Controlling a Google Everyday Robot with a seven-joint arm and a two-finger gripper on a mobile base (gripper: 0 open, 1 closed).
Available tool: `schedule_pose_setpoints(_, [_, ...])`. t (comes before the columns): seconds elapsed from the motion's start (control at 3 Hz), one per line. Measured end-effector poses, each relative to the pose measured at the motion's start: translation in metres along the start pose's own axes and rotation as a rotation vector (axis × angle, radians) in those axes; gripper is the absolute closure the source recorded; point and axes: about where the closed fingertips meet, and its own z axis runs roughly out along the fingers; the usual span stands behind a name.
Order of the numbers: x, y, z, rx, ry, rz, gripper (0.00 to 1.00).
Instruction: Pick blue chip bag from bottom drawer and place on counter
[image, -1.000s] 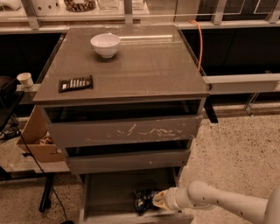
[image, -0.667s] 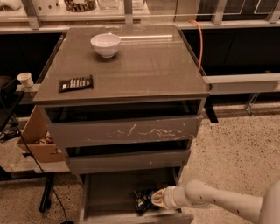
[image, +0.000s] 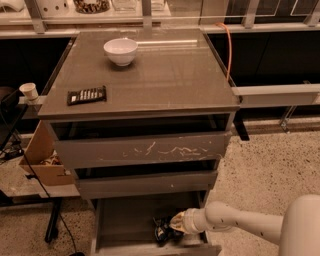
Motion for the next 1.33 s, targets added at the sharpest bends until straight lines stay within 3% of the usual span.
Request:
schedule_pose_setpoints(0.33, [0.005, -0.007, 0.011, -0.006, 0.014, -0.002, 0.35])
schedule_pose_setpoints(0.67, [0.018, -0.018, 0.032, -0.019, 0.033, 0.006, 0.31])
schedule_pose_setpoints(1.33, [0.042, -0.025, 0.059, -0.04, 0.062, 0.037, 0.32])
